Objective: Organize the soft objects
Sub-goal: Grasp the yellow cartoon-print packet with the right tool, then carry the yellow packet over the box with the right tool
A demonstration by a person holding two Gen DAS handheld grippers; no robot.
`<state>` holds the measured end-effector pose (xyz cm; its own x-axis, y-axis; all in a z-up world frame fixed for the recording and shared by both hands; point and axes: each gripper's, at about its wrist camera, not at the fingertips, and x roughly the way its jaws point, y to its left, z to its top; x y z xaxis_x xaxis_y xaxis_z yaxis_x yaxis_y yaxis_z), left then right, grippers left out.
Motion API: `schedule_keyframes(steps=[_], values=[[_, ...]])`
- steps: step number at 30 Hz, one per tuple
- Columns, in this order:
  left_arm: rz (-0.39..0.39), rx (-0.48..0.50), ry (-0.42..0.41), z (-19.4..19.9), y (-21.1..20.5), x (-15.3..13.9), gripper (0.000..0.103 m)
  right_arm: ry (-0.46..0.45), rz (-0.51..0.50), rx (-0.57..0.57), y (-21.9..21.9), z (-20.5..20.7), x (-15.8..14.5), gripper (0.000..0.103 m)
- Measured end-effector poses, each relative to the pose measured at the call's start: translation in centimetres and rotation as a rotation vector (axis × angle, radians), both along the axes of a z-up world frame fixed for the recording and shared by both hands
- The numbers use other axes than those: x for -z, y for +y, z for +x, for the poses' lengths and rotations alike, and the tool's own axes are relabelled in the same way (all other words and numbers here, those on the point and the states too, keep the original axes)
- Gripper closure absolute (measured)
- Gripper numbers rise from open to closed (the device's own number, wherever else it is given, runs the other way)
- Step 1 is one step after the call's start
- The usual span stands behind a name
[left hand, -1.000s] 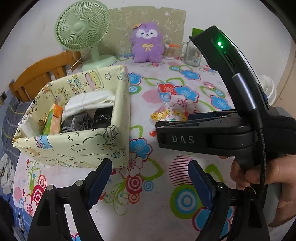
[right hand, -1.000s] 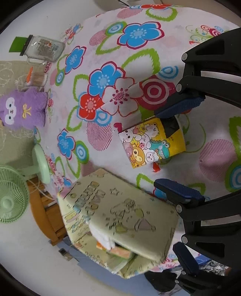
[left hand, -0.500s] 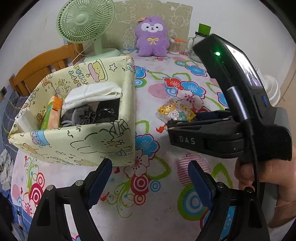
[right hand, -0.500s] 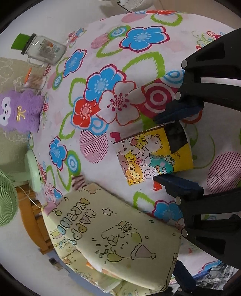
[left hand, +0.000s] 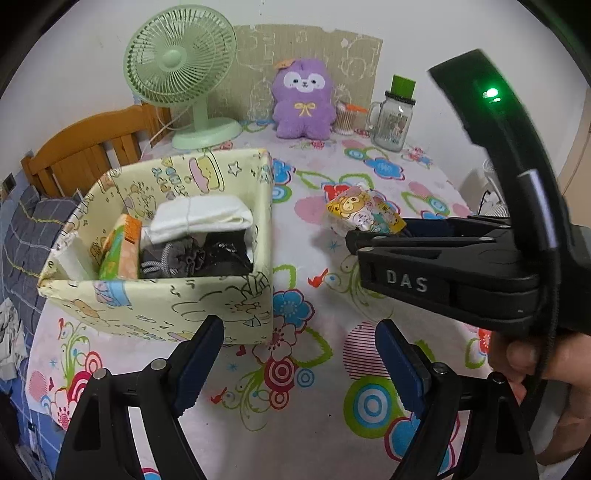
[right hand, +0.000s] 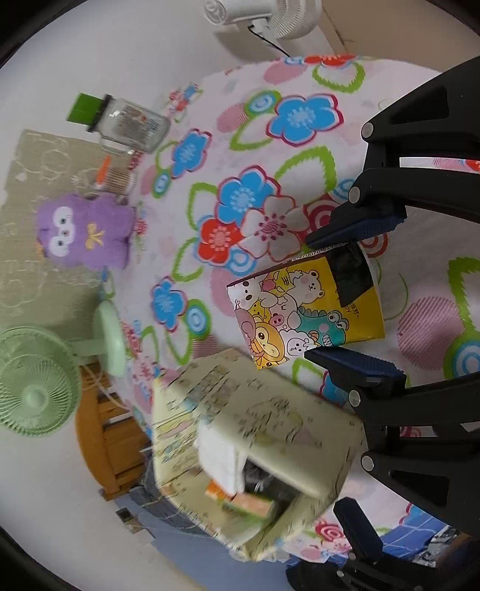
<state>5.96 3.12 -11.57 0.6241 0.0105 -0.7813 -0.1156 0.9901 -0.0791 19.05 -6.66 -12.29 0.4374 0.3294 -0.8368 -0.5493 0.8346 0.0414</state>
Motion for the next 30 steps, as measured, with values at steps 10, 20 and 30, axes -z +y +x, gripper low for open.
schedule_keyframes(steps=[10,20,30], values=[[-0.003,-0.016,-0.084,-1.9,0.5,-3.2,0.017,-0.103,0.039,0.016,-1.2,-2.9,-4.9,0.047],[0.022,-0.029,-0.156,-3.0,0.6,-5.4,0.017,-0.167,0.083,0.031,-2.5,-5.2,-7.7,0.047],[0.028,-0.064,-0.235,-3.4,1.8,-7.8,0.017,-0.267,0.155,0.056,-4.0,-7.9,-11.5,0.047]])
